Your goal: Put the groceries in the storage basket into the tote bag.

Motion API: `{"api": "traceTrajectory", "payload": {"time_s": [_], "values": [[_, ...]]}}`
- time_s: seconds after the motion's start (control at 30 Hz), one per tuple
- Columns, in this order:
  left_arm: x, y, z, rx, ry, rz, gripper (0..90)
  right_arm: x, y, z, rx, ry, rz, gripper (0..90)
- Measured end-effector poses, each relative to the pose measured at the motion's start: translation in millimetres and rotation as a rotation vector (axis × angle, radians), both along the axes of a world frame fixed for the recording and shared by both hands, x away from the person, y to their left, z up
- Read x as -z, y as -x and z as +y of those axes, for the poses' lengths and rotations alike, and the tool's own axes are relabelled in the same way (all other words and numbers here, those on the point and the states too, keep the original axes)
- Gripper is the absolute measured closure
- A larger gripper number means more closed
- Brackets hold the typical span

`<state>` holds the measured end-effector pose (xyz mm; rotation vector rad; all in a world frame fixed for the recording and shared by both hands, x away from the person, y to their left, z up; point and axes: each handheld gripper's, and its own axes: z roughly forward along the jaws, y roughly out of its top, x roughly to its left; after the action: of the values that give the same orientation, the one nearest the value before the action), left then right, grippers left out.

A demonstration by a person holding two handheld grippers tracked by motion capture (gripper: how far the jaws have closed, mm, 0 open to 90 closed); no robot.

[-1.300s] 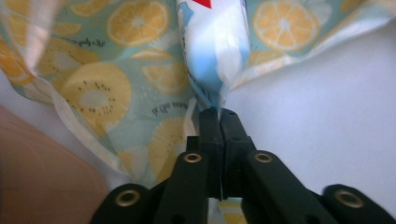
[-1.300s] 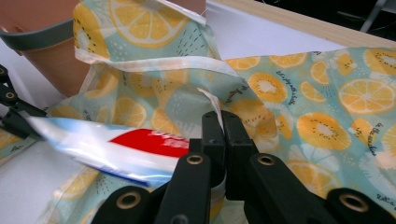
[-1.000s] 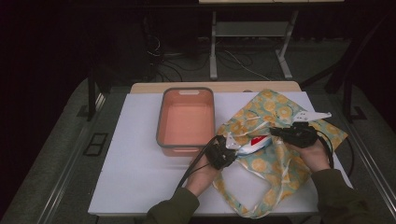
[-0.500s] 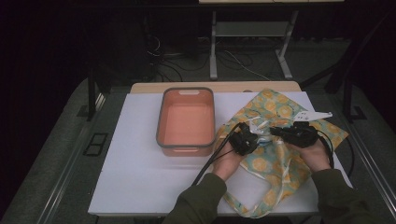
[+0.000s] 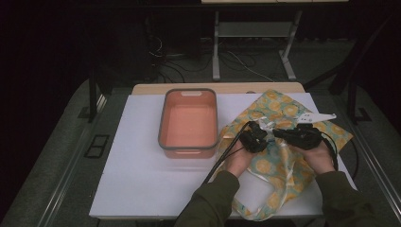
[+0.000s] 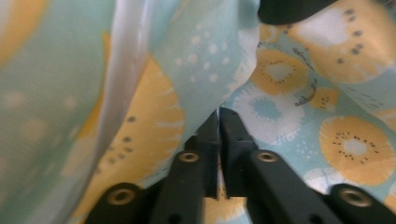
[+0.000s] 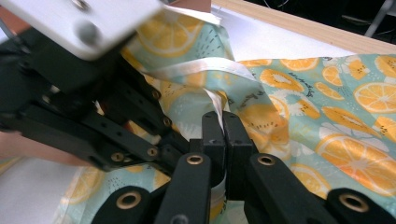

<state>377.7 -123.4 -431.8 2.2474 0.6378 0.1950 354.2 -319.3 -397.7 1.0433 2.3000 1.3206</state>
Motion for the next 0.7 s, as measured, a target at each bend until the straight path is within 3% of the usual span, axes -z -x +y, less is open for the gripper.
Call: {"api": "traceTrajectory", "payload": {"time_s": [0.13,0.37,0.53,0.7], "values": [[-9.5,10.6,14.7,-0.001,-0.009,-0.020,71.5,0.3,-0.1,-0.4,0.003,0.000,0.002,89.1],[-23.9,38.0,52.4,0.018,0.015,-0.032,57.4,1.0,-0.3,0.2,0.005,0.005,0.007,89.1],[-24.3,56.7,82.3,0.018,0.020,-0.032,52.8,1.7,-0.7,0.8,0.003,0.008,0.010,89.1],[-18.6,73.3,109.4,0.010,-0.008,-0.046,47.7,2.3,-0.2,2.1,0.001,0.013,0.013,89.1]]}}
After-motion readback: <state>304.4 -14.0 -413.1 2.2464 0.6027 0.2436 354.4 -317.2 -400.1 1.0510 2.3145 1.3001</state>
